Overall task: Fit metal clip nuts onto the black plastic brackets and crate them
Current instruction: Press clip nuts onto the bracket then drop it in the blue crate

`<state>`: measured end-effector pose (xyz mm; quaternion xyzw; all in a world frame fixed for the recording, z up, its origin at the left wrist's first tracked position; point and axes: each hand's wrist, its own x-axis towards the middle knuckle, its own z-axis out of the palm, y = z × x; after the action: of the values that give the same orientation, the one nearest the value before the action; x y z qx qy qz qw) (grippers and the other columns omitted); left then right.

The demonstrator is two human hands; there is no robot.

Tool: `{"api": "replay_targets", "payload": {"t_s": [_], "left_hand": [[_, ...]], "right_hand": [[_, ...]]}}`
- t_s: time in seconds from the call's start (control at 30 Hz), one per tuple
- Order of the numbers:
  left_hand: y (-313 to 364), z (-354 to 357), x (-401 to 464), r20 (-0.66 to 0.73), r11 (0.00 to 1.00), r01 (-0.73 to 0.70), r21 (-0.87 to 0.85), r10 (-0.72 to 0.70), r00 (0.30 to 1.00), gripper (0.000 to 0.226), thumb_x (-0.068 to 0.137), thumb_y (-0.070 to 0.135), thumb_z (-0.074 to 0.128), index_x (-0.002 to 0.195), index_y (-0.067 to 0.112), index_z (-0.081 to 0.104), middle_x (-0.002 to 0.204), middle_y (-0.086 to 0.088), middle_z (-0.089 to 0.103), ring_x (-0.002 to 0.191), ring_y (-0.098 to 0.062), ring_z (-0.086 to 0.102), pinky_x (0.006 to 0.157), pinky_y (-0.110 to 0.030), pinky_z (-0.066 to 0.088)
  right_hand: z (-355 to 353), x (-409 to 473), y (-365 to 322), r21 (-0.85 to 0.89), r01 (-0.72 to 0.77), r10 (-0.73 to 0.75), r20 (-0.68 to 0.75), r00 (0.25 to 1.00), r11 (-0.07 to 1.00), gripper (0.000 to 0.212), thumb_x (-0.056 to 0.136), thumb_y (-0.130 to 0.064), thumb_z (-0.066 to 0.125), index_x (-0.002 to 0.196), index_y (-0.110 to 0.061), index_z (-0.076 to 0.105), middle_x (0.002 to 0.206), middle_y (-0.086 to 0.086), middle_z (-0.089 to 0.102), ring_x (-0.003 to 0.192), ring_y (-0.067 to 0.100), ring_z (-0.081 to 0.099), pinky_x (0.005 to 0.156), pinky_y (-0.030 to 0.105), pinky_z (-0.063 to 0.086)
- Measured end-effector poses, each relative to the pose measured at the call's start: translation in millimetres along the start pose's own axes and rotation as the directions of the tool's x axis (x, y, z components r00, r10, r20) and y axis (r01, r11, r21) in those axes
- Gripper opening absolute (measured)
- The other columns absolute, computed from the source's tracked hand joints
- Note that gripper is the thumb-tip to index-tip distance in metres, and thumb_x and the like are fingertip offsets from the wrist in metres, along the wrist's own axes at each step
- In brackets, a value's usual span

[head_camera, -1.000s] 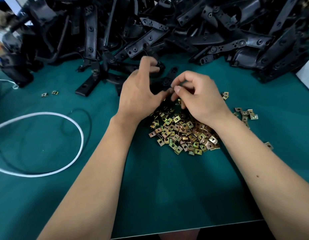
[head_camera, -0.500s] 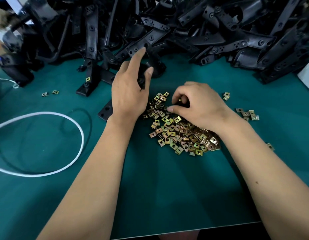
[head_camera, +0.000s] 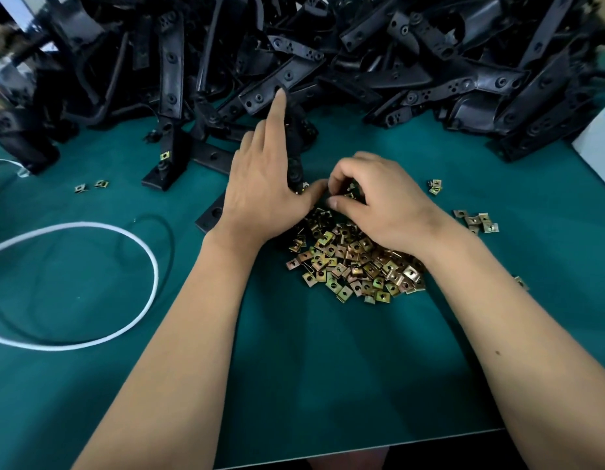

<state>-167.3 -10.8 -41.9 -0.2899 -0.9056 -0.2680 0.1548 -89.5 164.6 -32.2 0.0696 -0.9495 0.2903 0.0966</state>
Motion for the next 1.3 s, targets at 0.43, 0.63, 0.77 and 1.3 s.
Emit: {"api": "replay_targets", "payload": {"t_s": [0.43, 0.63, 0.77, 1.3], "left_hand": [[-10, -29, 0, 0.004, 0.981, 0.056, -0.185, -0.057, 0.998, 0.111, 0.090, 0.057, 0.058, 0.163, 0.009, -0.011, 0.166, -0.007, 0.017, 0.149, -0.021, 0.017, 0.117, -0.036, 0.008], [-15, -26, -1, 0.088, 0.971, 0.126, -0.201, -0.111, 0.990, 0.140, 0.068, 0.085, 0.067, 0.164, 0.010, -0.002, 0.170, -0.009, 0.019, 0.155, -0.020, 0.019, 0.116, -0.022, 0.016], [-18, -21, -2, 0.118, 0.974, 0.151, -0.170, -0.132, 0.984, 0.133, 0.066, 0.087, 0.066, 0.164, 0.010, 0.018, 0.167, -0.006, 0.030, 0.154, -0.017, 0.026, 0.117, -0.021, 0.020], [3, -16, -5, 0.214, 0.941, 0.089, -0.325, -0.019, 0.977, 0.132, 0.058, 0.078, 0.076, 0.164, 0.021, 0.021, 0.164, 0.002, 0.035, 0.146, 0.001, 0.026, 0.105, 0.004, 0.015]], "right_hand": [[15, 9, -11, -0.110, -0.063, 0.063, -0.008, 0.998, 0.992, 0.036, 0.091, -0.056, 0.069, 0.114, -0.029, 0.069, 0.098, -0.003, 0.052, 0.095, 0.020, 0.055, 0.074, 0.035, 0.044], [23, 14, -19, -0.202, -0.131, 0.126, -0.036, 0.991, 0.971, 0.044, 0.089, -0.051, 0.074, 0.110, -0.013, 0.065, 0.100, 0.002, 0.049, 0.094, 0.025, 0.053, 0.075, 0.034, 0.036], [19, 9, -18, -0.200, -0.080, 0.074, -0.035, 0.997, 0.977, 0.029, 0.095, -0.036, 0.070, 0.115, -0.014, 0.067, 0.102, 0.002, 0.051, 0.099, 0.025, 0.056, 0.076, 0.033, 0.037], [-3, 3, 0, 0.892, -0.219, 0.456, 0.015, 0.890, 0.396, 0.002, 0.088, -0.008, 0.078, 0.089, -0.009, 0.076, 0.092, 0.014, 0.072, 0.066, 0.009, 0.050, 0.057, 0.019, 0.041]]}}
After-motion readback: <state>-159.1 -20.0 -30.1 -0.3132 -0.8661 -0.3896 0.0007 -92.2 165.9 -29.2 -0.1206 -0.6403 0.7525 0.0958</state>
